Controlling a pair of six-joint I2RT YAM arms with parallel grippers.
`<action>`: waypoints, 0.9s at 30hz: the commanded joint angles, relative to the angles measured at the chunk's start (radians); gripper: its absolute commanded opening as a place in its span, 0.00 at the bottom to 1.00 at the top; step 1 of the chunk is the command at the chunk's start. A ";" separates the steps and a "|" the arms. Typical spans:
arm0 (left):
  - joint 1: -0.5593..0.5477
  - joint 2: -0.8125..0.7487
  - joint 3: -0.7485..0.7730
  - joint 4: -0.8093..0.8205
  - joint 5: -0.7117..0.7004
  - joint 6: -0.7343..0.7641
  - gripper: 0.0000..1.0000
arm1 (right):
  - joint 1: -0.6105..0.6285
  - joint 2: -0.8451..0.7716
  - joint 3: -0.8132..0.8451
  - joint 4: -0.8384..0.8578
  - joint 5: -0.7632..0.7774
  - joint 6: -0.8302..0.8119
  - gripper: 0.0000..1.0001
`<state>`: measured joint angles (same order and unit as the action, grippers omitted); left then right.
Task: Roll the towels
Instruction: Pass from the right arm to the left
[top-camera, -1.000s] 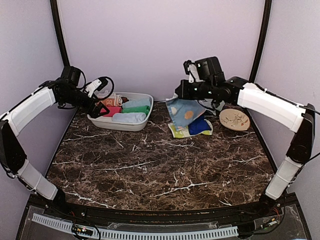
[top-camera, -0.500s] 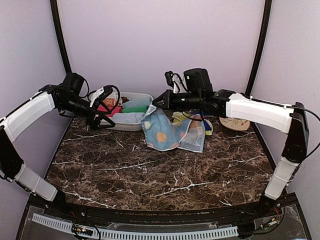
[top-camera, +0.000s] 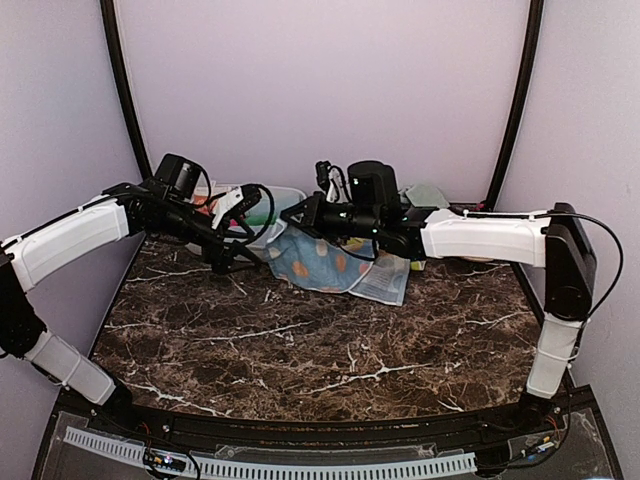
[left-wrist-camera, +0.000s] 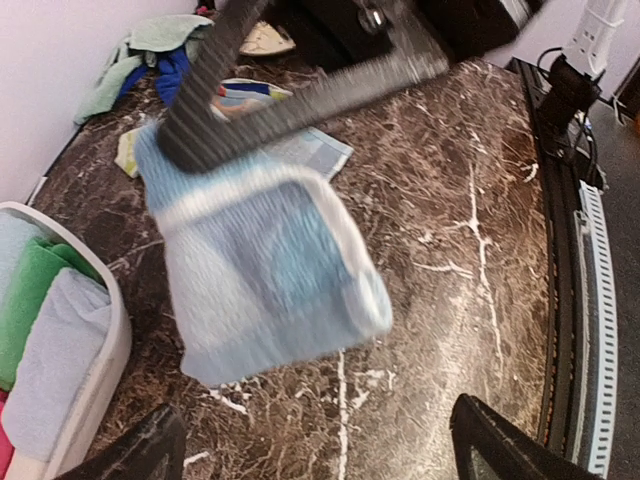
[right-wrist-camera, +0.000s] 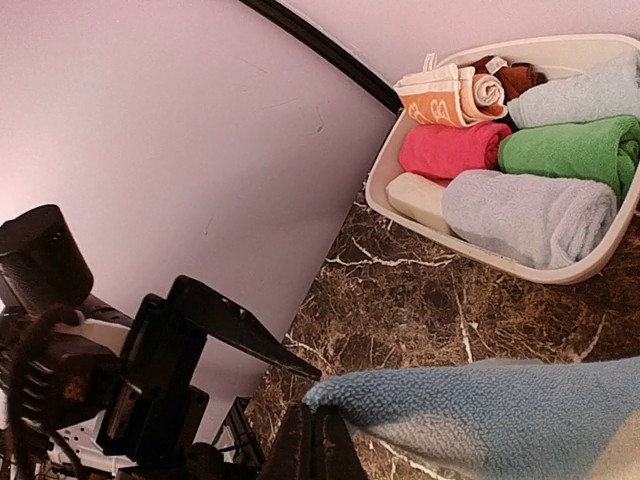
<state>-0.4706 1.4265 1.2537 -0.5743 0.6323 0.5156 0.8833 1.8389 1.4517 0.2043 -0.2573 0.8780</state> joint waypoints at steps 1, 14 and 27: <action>-0.014 -0.002 0.003 0.143 -0.087 -0.059 0.91 | 0.041 0.052 0.018 0.140 0.048 0.097 0.00; -0.052 0.049 0.008 0.082 -0.070 -0.034 0.62 | 0.063 0.106 0.028 0.199 0.059 0.137 0.00; -0.052 0.062 0.061 0.151 -0.228 -0.114 0.00 | 0.061 0.087 -0.005 0.186 0.058 0.109 0.24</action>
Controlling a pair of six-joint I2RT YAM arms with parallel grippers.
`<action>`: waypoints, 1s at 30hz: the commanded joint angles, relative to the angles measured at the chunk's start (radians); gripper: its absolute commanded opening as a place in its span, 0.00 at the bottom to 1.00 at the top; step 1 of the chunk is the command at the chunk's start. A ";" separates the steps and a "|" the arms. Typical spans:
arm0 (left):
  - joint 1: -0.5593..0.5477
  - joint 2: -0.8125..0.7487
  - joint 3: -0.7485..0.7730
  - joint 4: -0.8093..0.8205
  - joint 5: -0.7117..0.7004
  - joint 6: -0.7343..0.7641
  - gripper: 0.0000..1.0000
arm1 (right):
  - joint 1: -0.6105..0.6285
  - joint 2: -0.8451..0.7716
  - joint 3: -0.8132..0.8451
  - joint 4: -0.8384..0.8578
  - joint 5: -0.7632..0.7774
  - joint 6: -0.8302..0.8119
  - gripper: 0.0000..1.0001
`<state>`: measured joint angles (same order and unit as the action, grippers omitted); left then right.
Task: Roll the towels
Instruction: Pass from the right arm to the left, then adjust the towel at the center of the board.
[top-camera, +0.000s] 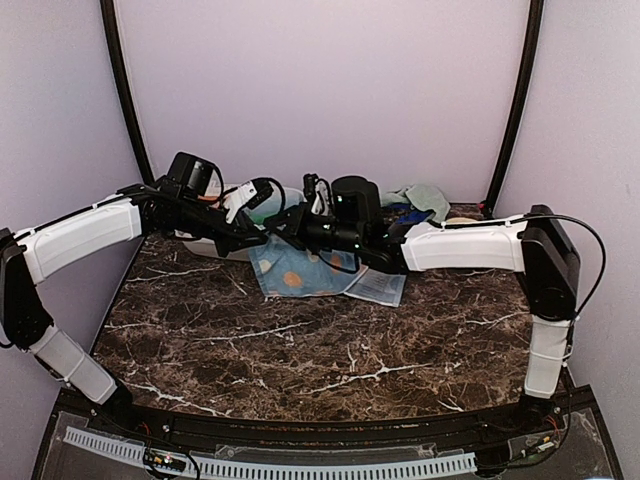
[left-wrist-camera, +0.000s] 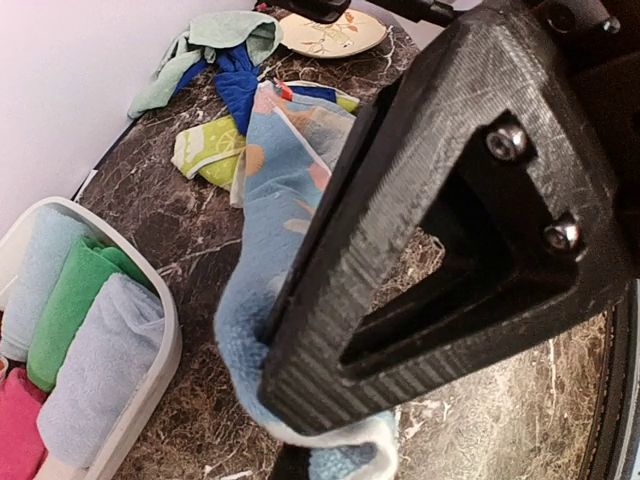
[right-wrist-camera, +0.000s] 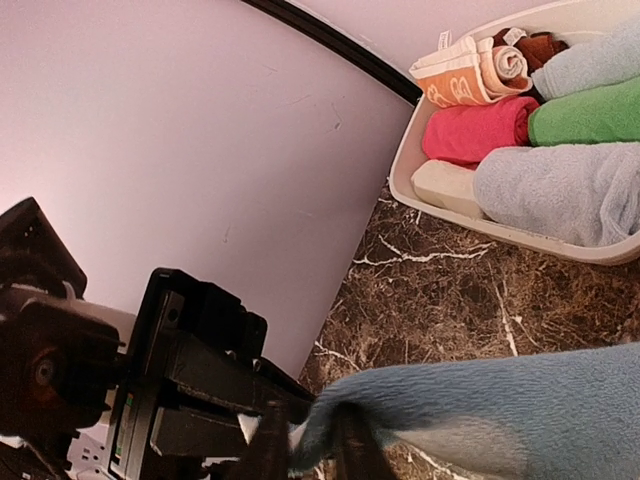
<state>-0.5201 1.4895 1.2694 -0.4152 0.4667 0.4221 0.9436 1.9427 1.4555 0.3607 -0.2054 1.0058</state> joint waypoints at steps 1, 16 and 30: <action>-0.003 0.003 0.063 -0.030 -0.098 -0.011 0.00 | -0.010 -0.035 -0.024 0.012 0.013 -0.040 0.39; 0.040 -0.049 0.223 -0.294 -0.166 0.075 0.00 | -0.350 -0.395 -0.362 -0.422 0.429 -0.357 1.00; 0.042 0.015 0.266 -0.332 -0.196 0.078 0.00 | -0.469 0.061 0.047 -0.678 0.365 -0.372 0.71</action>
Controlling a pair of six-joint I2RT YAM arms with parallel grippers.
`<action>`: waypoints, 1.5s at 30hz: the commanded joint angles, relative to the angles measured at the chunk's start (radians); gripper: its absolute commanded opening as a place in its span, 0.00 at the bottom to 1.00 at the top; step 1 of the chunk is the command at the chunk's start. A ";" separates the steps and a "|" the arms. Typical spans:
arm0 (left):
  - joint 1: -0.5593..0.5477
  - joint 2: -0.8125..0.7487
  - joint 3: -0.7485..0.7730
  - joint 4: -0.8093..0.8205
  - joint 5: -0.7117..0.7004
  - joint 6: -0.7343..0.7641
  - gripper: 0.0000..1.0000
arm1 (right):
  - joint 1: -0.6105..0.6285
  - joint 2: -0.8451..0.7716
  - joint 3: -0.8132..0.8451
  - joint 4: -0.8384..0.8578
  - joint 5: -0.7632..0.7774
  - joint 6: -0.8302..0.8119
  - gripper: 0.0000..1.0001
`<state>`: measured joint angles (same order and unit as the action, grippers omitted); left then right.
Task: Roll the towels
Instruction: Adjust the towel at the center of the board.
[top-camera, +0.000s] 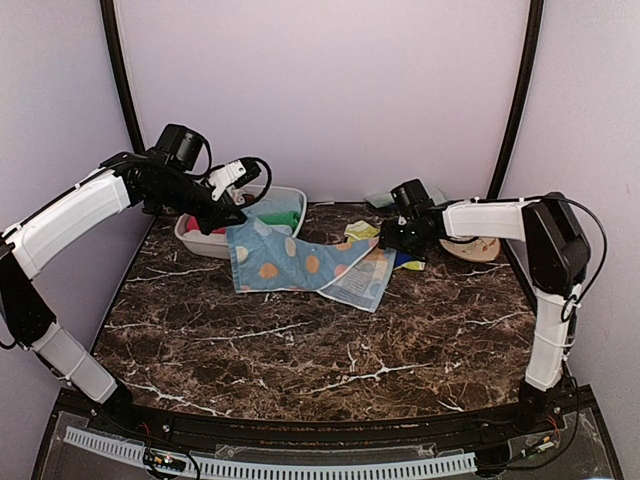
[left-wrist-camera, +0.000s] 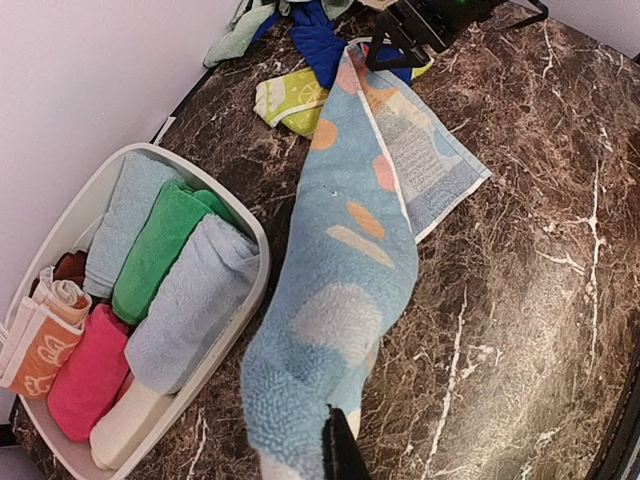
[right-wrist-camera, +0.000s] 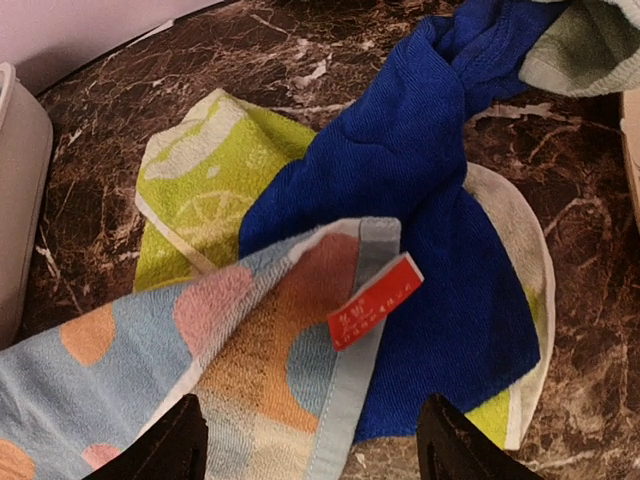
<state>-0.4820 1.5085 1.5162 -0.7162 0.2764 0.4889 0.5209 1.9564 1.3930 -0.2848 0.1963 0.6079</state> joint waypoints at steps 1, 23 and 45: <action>0.005 -0.002 0.020 -0.032 -0.005 0.011 0.00 | -0.054 0.063 0.127 -0.034 -0.047 0.035 0.70; 0.004 0.009 0.006 -0.017 -0.011 0.014 0.00 | -0.124 0.294 0.406 -0.103 -0.156 0.055 0.47; 0.004 -0.005 -0.013 -0.003 -0.019 0.014 0.00 | -0.134 0.310 0.392 -0.195 -0.187 0.048 0.51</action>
<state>-0.4808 1.5261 1.5154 -0.7303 0.2626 0.4927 0.3897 2.2723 1.8202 -0.4992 0.0391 0.6415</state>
